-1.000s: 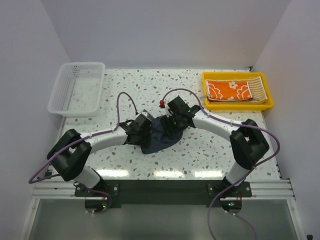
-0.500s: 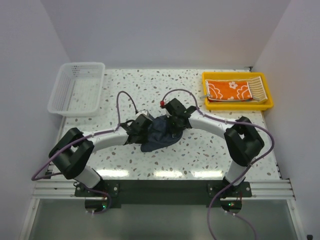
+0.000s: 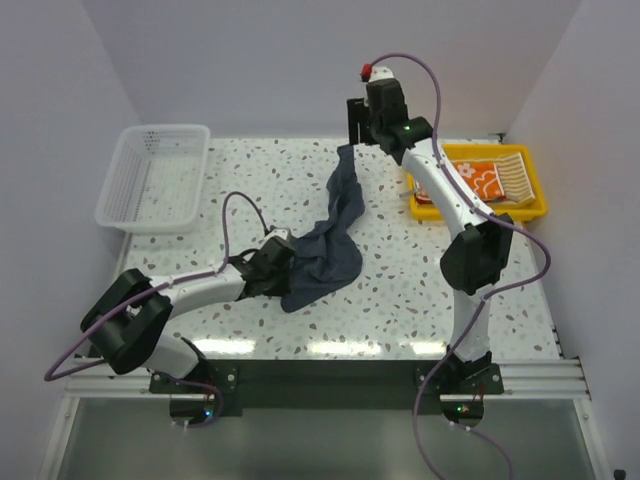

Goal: Fold and stack the towels
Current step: Flatten out the crumpled towel

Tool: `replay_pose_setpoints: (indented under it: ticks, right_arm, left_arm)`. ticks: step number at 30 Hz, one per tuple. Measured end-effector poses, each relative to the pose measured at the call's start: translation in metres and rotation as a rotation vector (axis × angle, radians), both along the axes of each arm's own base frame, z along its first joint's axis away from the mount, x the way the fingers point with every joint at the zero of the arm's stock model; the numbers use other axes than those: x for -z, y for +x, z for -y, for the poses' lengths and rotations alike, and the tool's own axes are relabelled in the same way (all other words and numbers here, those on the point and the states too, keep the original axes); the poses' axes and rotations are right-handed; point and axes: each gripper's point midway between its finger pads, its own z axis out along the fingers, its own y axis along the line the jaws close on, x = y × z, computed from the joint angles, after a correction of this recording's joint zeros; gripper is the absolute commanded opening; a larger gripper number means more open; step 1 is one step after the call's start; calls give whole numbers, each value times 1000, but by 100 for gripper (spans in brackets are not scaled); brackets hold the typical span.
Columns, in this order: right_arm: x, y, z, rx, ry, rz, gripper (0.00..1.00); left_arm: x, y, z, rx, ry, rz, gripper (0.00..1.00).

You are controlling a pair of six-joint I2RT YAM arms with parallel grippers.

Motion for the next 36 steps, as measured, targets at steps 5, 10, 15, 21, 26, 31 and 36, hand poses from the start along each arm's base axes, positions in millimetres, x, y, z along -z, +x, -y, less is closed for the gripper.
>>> replay_pose_setpoints:
  ticks: [5,10,15,21,26,31,36]
  right_arm:
    - [46,-27,-5,-42,-5,-119,71]
    - [138,-127,-2,-144,0,-391,62]
    - [180,-211,14,-187,28,-552,60]
    - [173,-247,22,-213,91,-540,44]
    - [173,-264,-9,-306,112,-536,38]
    - [191,-283,-45,-400,118,-585,30]
    - [222,-294,-54,-416,94,-677,28]
  left_arm:
    - [0,-9,6,29,-39,-34,0]
    - [-1,-23,27,77,-131,-105,0]
    - [-5,-56,69,212,-196,-184,19]
    - [-40,-63,94,270,-231,-111,49]
    - [-54,-19,50,106,-186,-23,54]
    - [-38,5,1,22,6,17,57]
    - [-22,11,-14,71,136,22,57]
